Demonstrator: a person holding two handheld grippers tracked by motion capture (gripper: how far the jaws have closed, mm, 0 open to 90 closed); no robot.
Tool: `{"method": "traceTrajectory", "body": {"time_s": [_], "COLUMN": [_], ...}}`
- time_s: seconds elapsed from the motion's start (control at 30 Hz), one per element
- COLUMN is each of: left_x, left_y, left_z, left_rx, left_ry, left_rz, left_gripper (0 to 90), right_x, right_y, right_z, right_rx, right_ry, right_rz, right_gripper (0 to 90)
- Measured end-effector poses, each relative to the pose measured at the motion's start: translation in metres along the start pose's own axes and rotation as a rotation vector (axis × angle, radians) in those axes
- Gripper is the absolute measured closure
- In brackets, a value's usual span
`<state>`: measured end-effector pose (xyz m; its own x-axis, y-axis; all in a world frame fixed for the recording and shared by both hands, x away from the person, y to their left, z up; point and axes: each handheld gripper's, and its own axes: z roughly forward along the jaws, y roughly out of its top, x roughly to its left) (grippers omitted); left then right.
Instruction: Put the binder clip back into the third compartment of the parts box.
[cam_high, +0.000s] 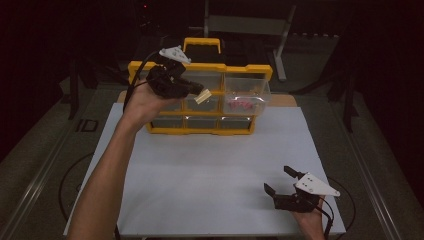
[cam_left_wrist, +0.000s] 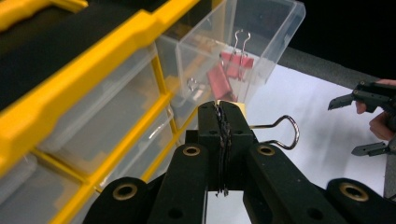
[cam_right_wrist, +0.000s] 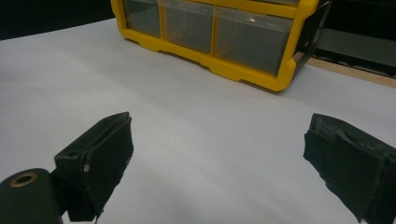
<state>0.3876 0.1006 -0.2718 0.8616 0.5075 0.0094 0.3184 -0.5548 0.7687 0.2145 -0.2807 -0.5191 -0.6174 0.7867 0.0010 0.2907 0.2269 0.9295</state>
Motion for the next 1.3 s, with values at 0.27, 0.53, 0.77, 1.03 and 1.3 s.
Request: {"method": "traceTrajectory", "body": {"time_s": [0.27, 0.53, 0.77, 1.03, 1.3], "left_x": [0.002, 0.004, 0.000, -0.006, -0.013], "left_y": [0.025, 0.046, 0.058, 0.069, 0.077], "left_z": [0.002, 0.008, 0.022, 0.037, 0.053], "left_rx": [-0.004, -0.035, -0.007, -0.008, -0.008], "left_ry": [-0.006, -0.016, -0.007, -0.027, -0.062], "left_rz": [0.017, 0.006, 0.008, 0.005, 0.000], "left_gripper": [89.2, 89.2, 89.2, 89.1, 89.1], "right_x": [0.001, 0.000, 0.000, 0.000, 0.000], "right_y": [0.000, 0.000, 0.000, -0.001, -0.001], "right_z": [0.000, 0.000, 0.000, 0.001, 0.001], "right_rx": [-0.001, 0.001, 0.002, 0.001, 0.003], "right_ry": [0.001, 0.003, 0.005, 0.003, 0.007], "right_rz": [0.002, -0.004, -0.003, -0.004, -0.006], "right_gripper": [7.8, 7.8, 7.8, 7.8, 7.8]}}
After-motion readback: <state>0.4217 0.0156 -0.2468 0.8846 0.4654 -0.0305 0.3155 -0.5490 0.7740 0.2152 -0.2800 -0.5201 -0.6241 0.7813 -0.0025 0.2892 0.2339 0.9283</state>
